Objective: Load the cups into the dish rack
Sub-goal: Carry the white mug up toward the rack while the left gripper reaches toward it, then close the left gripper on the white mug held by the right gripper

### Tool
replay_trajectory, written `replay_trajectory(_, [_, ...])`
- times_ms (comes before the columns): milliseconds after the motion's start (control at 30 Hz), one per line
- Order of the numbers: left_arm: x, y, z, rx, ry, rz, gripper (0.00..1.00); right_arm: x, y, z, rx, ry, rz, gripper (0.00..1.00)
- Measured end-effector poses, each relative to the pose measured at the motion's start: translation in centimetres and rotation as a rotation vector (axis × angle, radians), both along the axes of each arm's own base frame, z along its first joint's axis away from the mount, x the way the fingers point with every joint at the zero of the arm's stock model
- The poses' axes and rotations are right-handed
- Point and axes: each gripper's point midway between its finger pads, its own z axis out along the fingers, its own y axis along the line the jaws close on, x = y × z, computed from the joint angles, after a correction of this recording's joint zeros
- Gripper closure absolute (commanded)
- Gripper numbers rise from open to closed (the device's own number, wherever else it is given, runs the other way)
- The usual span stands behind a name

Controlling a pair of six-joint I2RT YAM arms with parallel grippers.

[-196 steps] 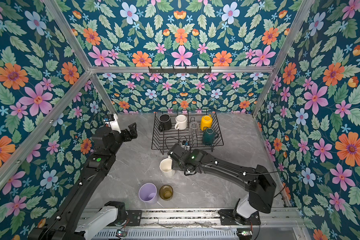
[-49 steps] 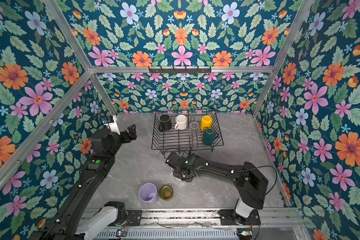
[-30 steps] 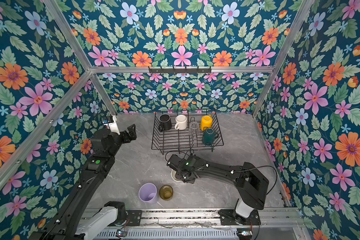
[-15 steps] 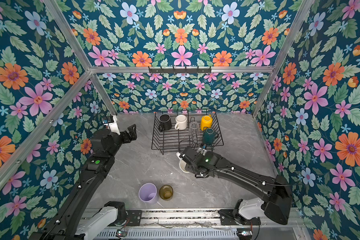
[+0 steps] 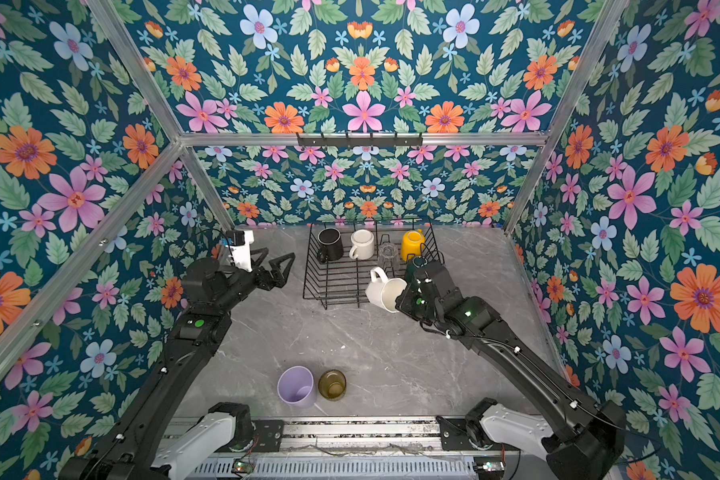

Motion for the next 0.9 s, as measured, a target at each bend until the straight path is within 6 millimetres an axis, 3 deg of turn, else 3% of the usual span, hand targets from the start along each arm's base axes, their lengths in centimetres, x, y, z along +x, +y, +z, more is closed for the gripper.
replay_trajectory(233, [-3.0, -3.7, 1.2, -0.087, -0.066, -0.279, 0.00, 1.7, 0.9, 1.5, 0.212, -0.014, 0.074, 1.00])
replay_trajectory(467, [-6.3, -6.7, 2.6, -0.177, -0.117, -0.560, 0.00, 2.3, 4.2, 4.5, 0.374, -0.073, 0.263, 1.00])
replay_trajectory(700, [-8.4, -8.2, 3.6, -0.208, -0.141, -0.707, 0.00, 2.3, 6.5, 8.1, 0.477, -0.156, 0.429, 1.00])
replay_trajectory(900, [-8.8, -8.4, 3.7, -0.212, -0.144, -0.741, 0.00, 2.4, 7.9, 9.1, 0.545, -0.170, 0.513, 1.00])
